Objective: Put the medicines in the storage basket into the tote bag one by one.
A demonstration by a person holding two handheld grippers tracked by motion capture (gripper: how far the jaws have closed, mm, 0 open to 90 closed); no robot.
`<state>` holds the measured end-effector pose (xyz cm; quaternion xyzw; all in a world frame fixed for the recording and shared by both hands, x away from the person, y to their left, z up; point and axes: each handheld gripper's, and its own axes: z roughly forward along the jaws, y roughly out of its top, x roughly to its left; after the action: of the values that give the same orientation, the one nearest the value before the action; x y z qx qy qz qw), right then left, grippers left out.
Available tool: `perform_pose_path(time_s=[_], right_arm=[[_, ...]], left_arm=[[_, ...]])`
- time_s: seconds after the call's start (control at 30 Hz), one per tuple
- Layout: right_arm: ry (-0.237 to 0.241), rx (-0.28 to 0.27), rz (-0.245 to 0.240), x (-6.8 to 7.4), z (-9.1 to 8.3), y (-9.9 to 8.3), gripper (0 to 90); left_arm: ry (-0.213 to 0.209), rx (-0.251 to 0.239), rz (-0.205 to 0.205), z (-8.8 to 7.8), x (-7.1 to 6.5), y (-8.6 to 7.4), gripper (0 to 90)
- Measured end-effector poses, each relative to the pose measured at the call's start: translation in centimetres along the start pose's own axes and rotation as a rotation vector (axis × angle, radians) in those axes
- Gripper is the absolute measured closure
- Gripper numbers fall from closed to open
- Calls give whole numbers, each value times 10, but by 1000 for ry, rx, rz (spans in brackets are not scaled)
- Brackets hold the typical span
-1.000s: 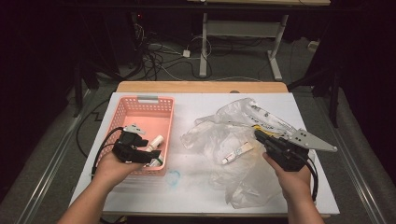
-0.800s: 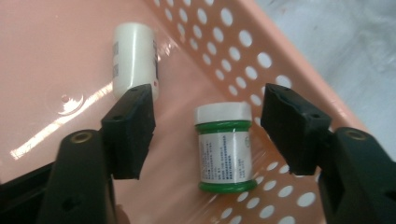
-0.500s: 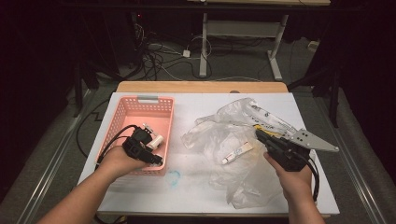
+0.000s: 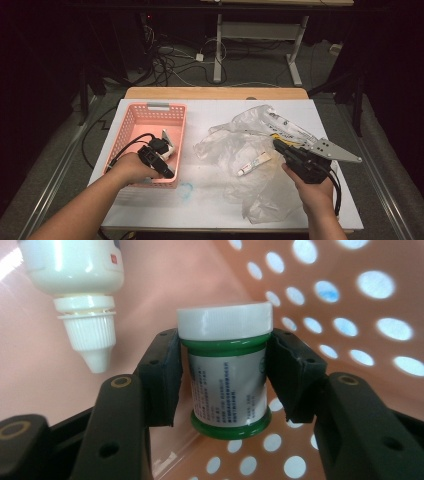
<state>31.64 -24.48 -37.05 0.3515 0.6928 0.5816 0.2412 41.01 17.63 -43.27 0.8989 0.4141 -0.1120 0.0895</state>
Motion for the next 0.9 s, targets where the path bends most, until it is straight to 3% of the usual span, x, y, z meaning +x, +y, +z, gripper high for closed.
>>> perform_pose_path(time_s=[0.23, 0.7, 0.9], right_arm=[[-1, -1, -3, -1, -1, 0, 900], [0, 0, 0, 0, -1, 0, 900], [-2, -1, 3, -1, -1, 0, 900]], left_arm=[[33, -26, -2, -2, -1, -3, 501], [128, -188, 21, -11, -9, -17, 503], [131, -272, 24, -16, -9, -27, 505]])
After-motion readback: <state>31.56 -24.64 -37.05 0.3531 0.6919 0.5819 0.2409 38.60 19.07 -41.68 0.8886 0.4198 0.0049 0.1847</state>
